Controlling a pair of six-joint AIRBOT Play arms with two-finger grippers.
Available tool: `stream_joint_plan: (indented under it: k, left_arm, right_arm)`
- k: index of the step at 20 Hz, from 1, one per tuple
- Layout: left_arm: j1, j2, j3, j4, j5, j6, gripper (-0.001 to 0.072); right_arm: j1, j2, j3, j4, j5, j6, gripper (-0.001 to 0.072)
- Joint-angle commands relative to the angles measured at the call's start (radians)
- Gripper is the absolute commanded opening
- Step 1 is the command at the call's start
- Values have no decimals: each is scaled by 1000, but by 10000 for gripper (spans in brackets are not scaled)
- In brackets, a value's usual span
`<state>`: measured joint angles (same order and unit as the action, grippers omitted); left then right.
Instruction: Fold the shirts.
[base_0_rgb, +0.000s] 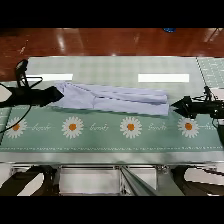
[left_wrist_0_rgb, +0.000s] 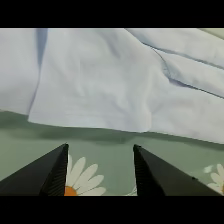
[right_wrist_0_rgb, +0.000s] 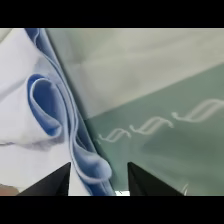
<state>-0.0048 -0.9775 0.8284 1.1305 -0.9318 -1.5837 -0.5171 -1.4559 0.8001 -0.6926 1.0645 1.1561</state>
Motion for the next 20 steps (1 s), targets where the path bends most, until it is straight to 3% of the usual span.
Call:
stream_joint_plan:
  k: [1,4,5,6,7,8,9,10,11,16,20]
  left_arm:
    - [-70,-14,-29,-65,58,0,508]
    - [-77,-22,-29,-84,50,0,508]
    - [-77,-22,-29,-84,49,0,508]
    - [-77,-22,-29,-84,49,0,508]
    - [-77,-22,-29,-84,49,0,507]
    - [-77,-22,-29,-84,48,0,505]
    - [-77,-22,-29,-85,40,0,441]
    - [-77,-22,-29,-85,30,0,181]
    - [-80,-22,-29,-87,27,3,27]
    - [-224,-82,-7,-95,149,4,14]
    - [-423,-344,206,-96,173,-1,14]
  right_arm:
    - [107,-72,43,26,-39,-9,413]
    - [213,-118,93,25,-106,35,411]
    - [243,-131,112,27,-135,48,378]
    - [266,-142,133,27,-150,48,252]
    - [284,-148,155,27,-148,45,39]
    - [291,-146,173,26,-134,42,22]
    - [291,-140,191,21,-97,43,22]
    - [279,-122,196,13,-53,44,22]
    - [265,-97,196,-16,-11,49,21]
    - [200,243,108,-231,169,98,22]
    - [171,594,51,-262,301,138,22]
